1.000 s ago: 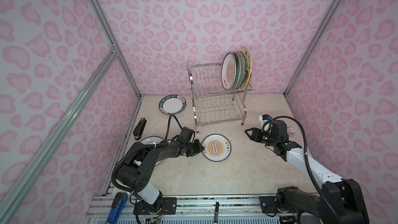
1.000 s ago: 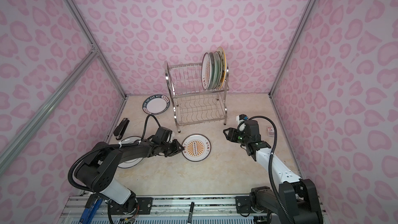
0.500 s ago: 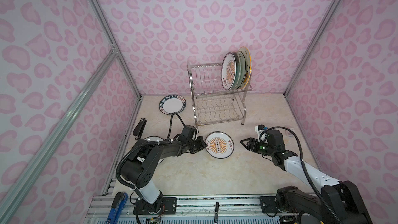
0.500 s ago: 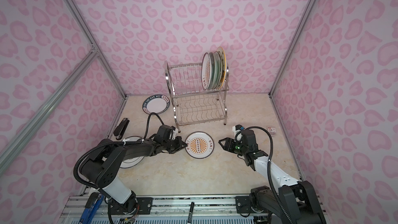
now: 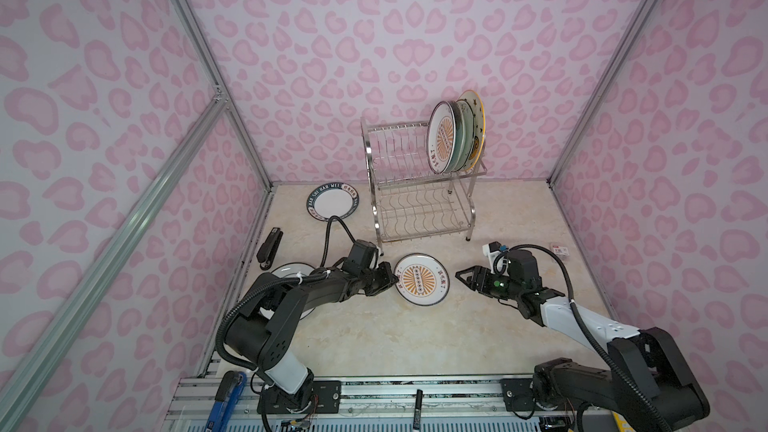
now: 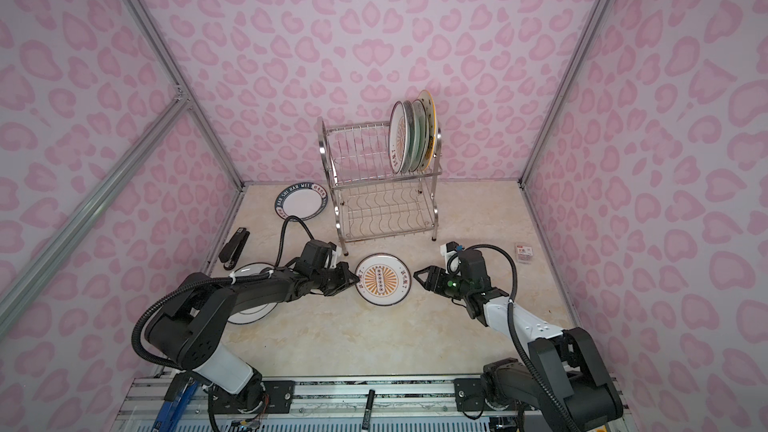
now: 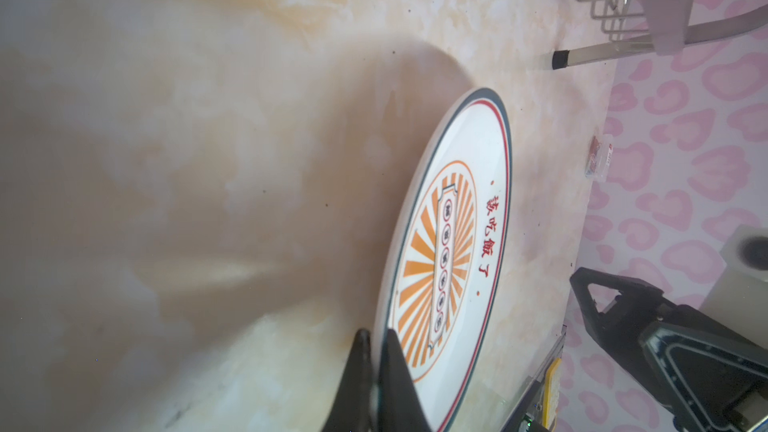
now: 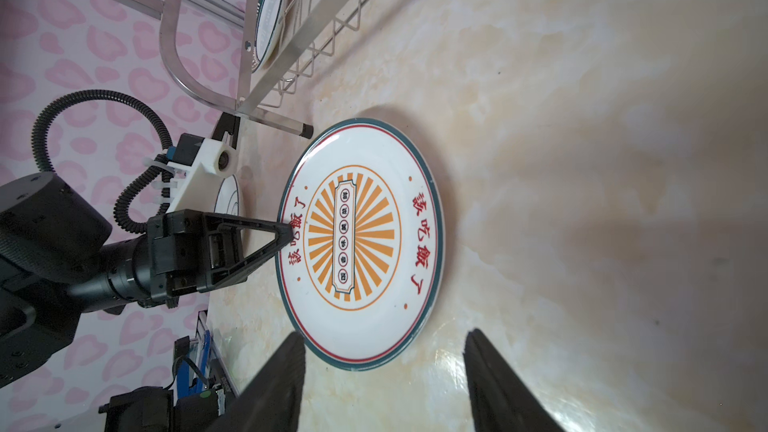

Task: Load the plates into the dish rack
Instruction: 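Hold the tilted sunburst plate with the left gripper while the right gripper approaches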

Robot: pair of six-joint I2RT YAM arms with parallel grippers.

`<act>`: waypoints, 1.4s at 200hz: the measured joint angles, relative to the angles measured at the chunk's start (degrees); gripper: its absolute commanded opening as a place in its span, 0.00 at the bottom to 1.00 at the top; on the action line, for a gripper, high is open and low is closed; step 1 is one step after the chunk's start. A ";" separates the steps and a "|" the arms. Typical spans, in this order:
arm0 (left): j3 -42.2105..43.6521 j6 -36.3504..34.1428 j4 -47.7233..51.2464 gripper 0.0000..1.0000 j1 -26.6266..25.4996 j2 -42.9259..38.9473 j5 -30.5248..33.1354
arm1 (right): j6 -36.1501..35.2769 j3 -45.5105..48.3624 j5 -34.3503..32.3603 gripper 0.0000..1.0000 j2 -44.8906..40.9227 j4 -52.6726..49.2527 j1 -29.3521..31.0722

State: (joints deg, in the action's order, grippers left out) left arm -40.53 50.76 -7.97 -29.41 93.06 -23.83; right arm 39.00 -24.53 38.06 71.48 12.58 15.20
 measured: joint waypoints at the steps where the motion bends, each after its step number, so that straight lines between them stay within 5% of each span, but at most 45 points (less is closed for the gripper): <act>1: 0.04 0.00 -0.02 0.03 0.00 -0.02 -0.02 | 0.02 0.00 0.00 0.61 0.02 0.02 0.02; 126: 1.66 -1.92 -1.31 0.03 0.48 -7.37 -1.03 | 2.40 -2.49 0.96 0.59 7.02 3.87 3.21; 280: 5.27 -1.95 -8.50 0.03 0.76 -10.54 -4.92 | 5.84 -4.94 2.05 0.31 11.26 10.54 6.03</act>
State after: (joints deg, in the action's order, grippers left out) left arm -35.27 48.82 -16.47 -28.64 82.52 -28.75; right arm 44.84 -29.47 40.12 82.74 23.11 21.23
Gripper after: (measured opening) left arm 0.074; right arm 0.320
